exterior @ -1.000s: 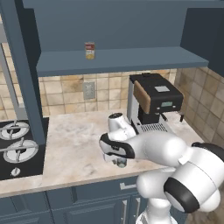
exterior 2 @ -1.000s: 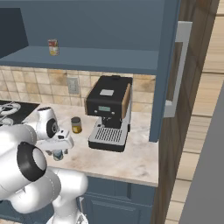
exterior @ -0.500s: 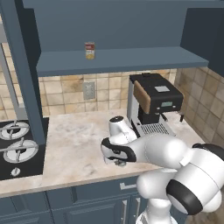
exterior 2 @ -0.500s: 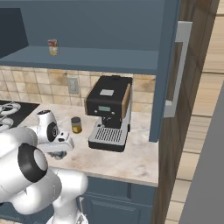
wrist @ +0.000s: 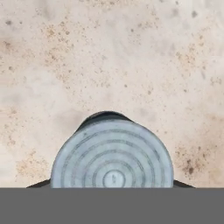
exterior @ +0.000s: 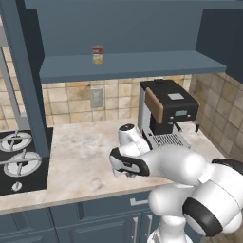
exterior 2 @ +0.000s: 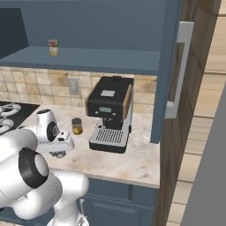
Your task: Restock the canned food cabinet by taking the new fresh canned food from the counter and placing it in the cabinet. Then, take the old canned food from the cabinet and place it on the counter.
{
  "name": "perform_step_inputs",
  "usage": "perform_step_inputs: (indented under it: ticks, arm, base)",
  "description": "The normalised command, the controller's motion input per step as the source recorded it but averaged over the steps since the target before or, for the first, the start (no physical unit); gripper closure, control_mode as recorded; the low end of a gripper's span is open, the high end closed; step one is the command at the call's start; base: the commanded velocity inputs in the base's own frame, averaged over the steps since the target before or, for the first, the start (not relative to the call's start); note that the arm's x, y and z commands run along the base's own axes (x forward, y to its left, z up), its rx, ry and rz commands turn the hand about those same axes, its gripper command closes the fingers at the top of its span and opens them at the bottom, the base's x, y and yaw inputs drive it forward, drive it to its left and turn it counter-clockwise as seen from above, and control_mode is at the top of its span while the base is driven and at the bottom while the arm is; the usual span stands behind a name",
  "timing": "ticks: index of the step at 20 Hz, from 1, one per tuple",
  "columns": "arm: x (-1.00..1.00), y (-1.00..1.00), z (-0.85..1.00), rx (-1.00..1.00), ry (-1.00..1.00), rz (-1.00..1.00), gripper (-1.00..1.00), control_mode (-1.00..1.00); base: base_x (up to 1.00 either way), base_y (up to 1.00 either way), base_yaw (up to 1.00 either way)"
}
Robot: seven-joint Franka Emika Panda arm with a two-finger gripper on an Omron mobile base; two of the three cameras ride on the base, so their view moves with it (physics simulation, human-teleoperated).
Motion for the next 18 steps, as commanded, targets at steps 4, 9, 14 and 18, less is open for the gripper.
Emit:
perform_step_inputs:
  ticks: [4, 9, 14, 18]
  arm:
    - [-0.48, -0.44, 0.81, 0.12, -0.39, 0.0, 1.0, -1.0]
    - [-0.49, -0.7, 1.0, 0.19, -0.53, 0.0, 1.0, -1.0]
    - [-0.4, -0.66, 1.0, 0.16, -0.52, -0.01, 1.0, -1.0]
    - [-0.37, -0.53, 1.0, 0.08, -0.46, -0.06, 1.0, -1.0]
  base:
    - [0.0, 0.0, 0.0]
    - [0.0, 0.0, 0.0]
    - [0.0, 0.0, 0.0]
    - [0.0, 0.0, 0.0]
